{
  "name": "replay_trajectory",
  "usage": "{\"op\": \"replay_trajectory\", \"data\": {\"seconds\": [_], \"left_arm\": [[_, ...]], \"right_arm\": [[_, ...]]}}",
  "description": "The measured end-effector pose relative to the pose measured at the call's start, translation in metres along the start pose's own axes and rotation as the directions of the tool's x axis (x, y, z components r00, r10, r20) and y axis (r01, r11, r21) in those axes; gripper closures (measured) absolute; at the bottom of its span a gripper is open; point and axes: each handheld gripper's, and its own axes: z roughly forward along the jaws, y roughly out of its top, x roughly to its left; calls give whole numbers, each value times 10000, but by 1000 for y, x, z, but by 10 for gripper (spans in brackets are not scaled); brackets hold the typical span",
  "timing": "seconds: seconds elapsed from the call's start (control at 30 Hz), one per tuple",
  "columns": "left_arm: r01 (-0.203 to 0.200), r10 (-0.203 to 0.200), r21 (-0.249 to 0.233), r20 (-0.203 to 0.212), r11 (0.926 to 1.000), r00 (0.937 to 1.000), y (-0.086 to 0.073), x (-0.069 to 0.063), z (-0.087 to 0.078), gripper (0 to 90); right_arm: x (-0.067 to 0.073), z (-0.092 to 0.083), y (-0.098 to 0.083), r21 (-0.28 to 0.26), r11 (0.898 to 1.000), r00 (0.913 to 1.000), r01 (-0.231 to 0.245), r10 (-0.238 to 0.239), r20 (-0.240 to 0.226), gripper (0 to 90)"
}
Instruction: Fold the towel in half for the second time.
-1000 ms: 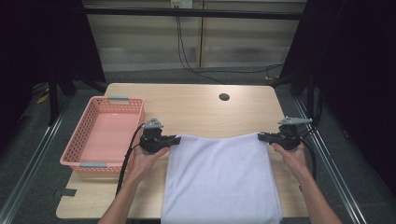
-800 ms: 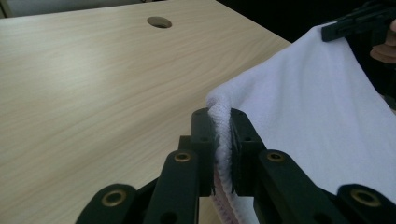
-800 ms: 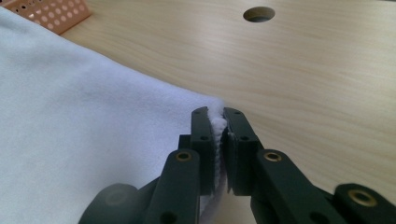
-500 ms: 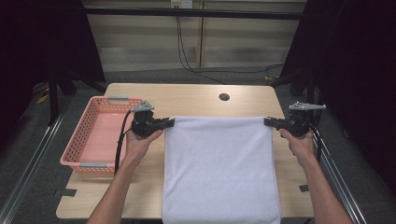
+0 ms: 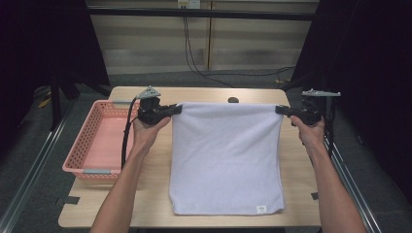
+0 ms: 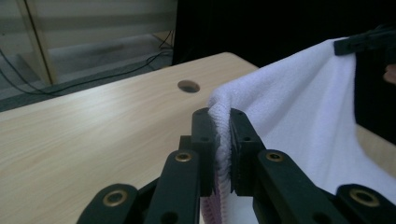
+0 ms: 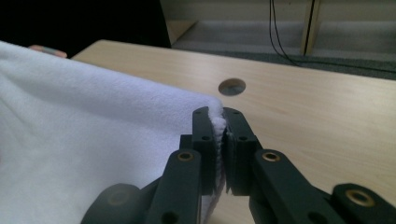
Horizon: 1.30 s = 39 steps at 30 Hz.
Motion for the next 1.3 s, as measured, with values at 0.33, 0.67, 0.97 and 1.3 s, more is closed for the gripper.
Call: {"op": "replay_trajectory", "data": {"seconds": [0.33,0.67,0.97,1.3], "left_arm": [[-384,389,-158,345,9991,9986,-25,-31,-35,830],[-664,655,56,972,9978,9931,-70,-68,-74,824],[-357,161,1163,1652,9926,9861,-113,-89,-91,814],[-852,205,2574,2444,9625,9695,-151,-104,-97,770]], "right_arm": [[26,-42,-17,-525,9972,9954,537,-576,-762,849],[52,-80,-67,-557,9945,9777,886,-975,-1861,848],[74,-104,-117,483,9874,9663,1504,-1366,-2180,842],[84,-118,-168,1744,9713,9634,1620,-1174,-2412,766]]}}
